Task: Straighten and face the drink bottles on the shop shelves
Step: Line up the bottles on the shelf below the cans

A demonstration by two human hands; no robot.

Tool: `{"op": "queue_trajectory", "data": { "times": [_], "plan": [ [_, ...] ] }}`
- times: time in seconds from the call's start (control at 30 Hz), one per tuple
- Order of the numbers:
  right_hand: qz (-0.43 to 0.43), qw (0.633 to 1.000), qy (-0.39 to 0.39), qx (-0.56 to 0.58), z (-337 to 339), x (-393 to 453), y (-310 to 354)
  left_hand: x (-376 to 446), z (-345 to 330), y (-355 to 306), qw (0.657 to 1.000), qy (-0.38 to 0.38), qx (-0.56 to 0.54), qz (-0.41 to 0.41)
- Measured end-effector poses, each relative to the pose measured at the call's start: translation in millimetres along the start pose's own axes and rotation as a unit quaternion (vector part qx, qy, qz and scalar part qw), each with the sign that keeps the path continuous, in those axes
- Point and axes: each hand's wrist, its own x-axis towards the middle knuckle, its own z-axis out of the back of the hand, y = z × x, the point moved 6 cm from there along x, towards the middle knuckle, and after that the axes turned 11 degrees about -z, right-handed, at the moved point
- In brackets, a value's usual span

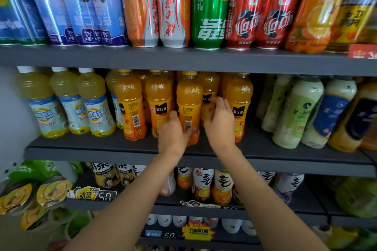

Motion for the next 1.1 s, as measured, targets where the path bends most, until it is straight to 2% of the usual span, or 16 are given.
{"op": "queue_trajectory", "data": {
  "times": [0.07,0.17,0.2,0.27,0.33,0.4,0.77,0.83,0.87,0.93,0.97,1.0,1.1],
  "plan": [
    [0.029,0.998,-0.061,0.016,28,1,1,3,-8,-7,1.000,0.009,-0.005,0.004],
    [-0.061,0.991,-0.120,0.023,57,9,-27,8,-20,-19,0.999,0.025,-0.020,0.012],
    [-0.099,0.989,-0.105,0.014,58,11,-42,8,-24,-22,0.999,0.028,-0.023,0.012],
    [-0.166,0.986,-0.017,-0.008,45,14,-71,9,-29,-27,0.999,0.032,-0.025,0.013],
    [-0.204,0.974,0.095,-0.020,22,13,-95,10,-33,-28,0.999,0.036,-0.027,0.015],
    [-0.225,0.961,0.156,-0.020,8,10,-112,12,-37,-27,0.998,0.039,-0.043,0.017],
    [-0.197,0.971,0.129,-0.040,3,8,-120,16,-49,-32,0.998,0.043,-0.049,0.015],
    [-0.190,0.970,0.144,-0.037,4,10,-123,8,-48,-34,0.999,-0.004,-0.035,0.023],
    [-0.188,0.968,0.164,-0.029,4,11,-125,0,-44,-38,0.998,-0.059,-0.022,0.015],
    [-0.183,0.959,0.215,-0.015,8,16,-130,-18,-40,-56,0.984,-0.166,-0.014,-0.056],
    [-0.175,0.955,0.237,-0.018,11,18,-132,-25,-44,-67,0.979,-0.176,-0.026,-0.094],
    [-0.163,0.954,0.250,-0.025,14,21,-133,-27,-52,-75,0.981,-0.154,-0.044,-0.113],
    [-0.124,0.954,0.273,-0.030,18,24,-133,-16,-79,-85,0.991,-0.058,-0.081,-0.088]
  ]
}}
